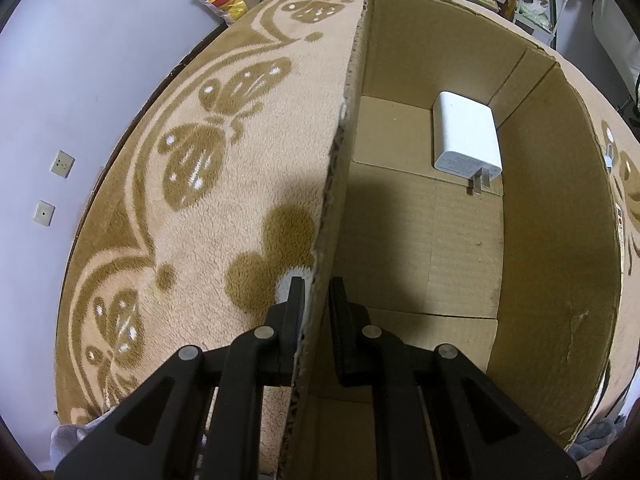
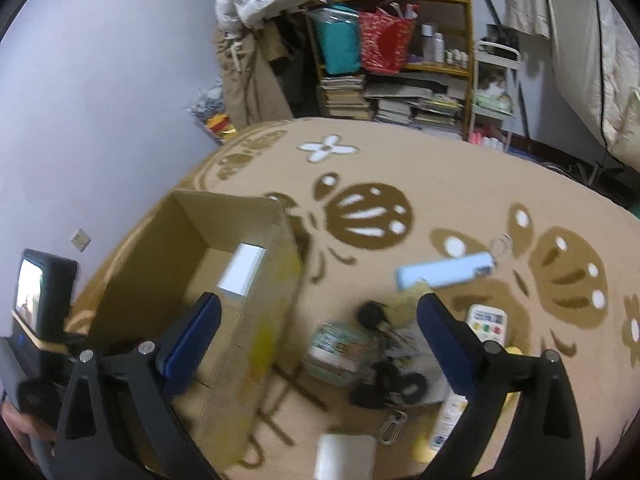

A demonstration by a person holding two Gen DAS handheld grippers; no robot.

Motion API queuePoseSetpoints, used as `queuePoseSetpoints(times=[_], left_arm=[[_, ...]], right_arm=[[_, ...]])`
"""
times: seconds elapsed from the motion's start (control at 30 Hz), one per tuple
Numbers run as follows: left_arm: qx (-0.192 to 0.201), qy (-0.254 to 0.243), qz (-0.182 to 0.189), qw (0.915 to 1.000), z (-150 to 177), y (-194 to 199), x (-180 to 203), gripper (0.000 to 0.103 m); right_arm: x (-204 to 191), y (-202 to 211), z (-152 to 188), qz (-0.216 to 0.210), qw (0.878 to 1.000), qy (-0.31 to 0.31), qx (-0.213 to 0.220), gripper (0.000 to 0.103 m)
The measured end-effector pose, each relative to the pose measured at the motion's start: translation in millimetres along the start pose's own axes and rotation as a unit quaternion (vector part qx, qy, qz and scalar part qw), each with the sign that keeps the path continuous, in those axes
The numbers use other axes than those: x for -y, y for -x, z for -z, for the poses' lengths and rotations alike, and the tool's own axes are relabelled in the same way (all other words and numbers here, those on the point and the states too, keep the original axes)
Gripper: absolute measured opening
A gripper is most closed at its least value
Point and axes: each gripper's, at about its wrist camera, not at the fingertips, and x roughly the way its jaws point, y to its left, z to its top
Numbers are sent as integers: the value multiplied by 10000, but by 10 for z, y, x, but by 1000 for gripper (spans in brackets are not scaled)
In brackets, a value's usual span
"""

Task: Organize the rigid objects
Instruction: 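Move the right gripper back and grasp the green cartoon keychain case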

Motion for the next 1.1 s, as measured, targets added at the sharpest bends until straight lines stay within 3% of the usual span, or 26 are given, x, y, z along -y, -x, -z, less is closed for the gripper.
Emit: queuePoseSetpoints(times=[0.3, 0.47, 0.9, 1.0, 1.1], left_arm=[[-6, 9, -17, 10000, 1, 1, -2, 11], [-11, 15, -8, 10000, -1, -5, -8, 11], [-11, 24, 8, 10000, -5, -1, -15, 11], [-13, 35, 6, 10000, -4, -5, -17, 11], [-13, 24, -4, 10000, 0, -7, -6, 11]], right_arm=[[298, -162, 243, -15, 9996, -138, -260, 103], [308, -319, 329, -198, 9983, -224, -491, 86], [152, -663, 394, -162, 9962, -61, -851, 84], [141, -743, 412, -133, 9954, -61, -946, 72], [154, -843, 449, -186, 9931, -180, -1141, 70]])
